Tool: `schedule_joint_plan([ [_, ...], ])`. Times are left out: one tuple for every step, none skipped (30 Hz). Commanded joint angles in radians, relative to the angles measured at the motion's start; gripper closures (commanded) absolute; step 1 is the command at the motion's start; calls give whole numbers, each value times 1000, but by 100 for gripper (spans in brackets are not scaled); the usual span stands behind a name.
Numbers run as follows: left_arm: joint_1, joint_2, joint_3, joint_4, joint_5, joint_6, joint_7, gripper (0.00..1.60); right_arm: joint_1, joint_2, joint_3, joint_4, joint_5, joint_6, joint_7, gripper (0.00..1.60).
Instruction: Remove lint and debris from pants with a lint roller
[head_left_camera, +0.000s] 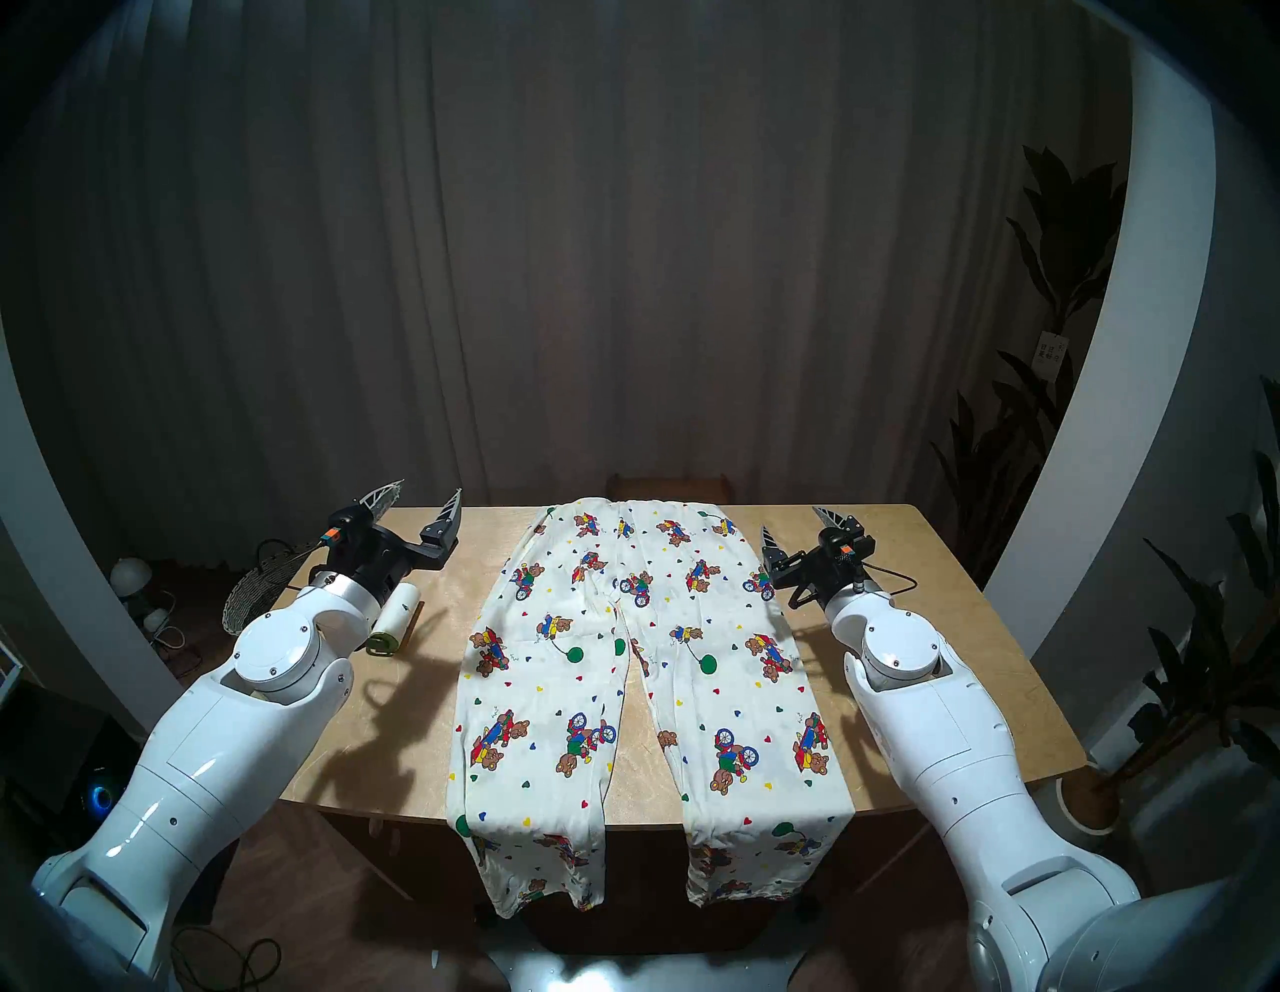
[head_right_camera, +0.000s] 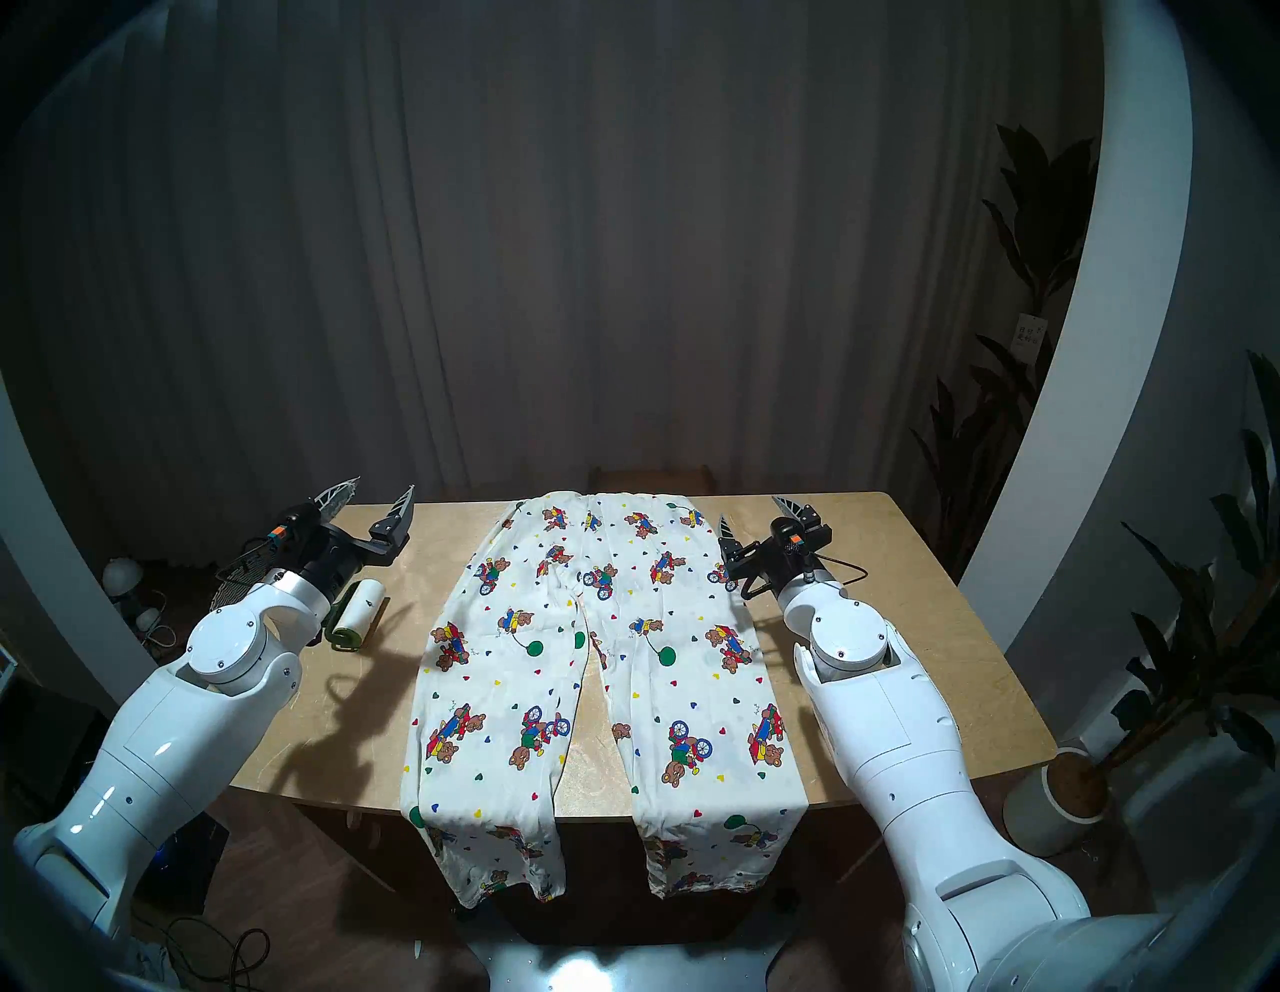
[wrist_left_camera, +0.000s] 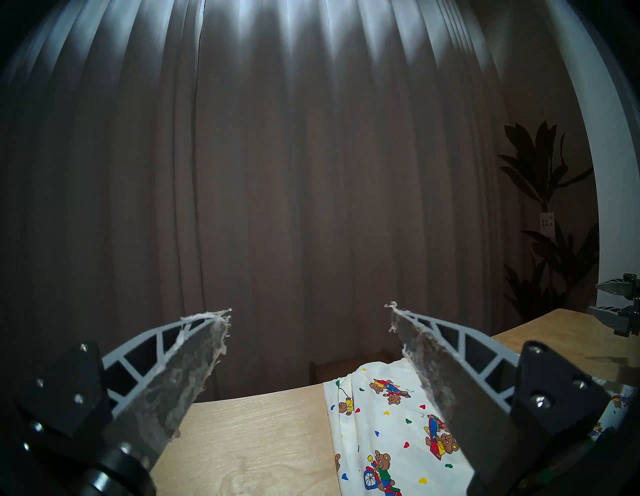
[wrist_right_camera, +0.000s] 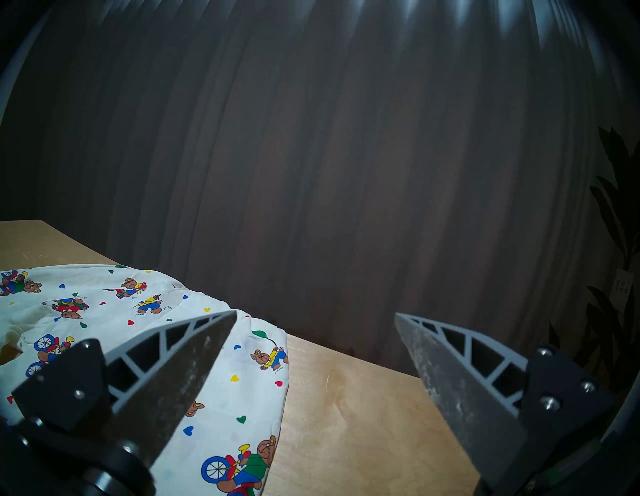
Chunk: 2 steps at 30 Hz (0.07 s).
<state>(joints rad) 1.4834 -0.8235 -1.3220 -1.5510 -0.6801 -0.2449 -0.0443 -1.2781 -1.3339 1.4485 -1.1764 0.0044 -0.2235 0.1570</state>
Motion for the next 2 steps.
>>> schedule_joint_plan([
  [-23,-3,-11,-22,0,-8,2,0,20,-7,-1,-16,0,-20,-4,0],
  [-23,-3,-11,-22,0,-7,3,0,20,-7,0,-16,-1,-20,-4,0],
])
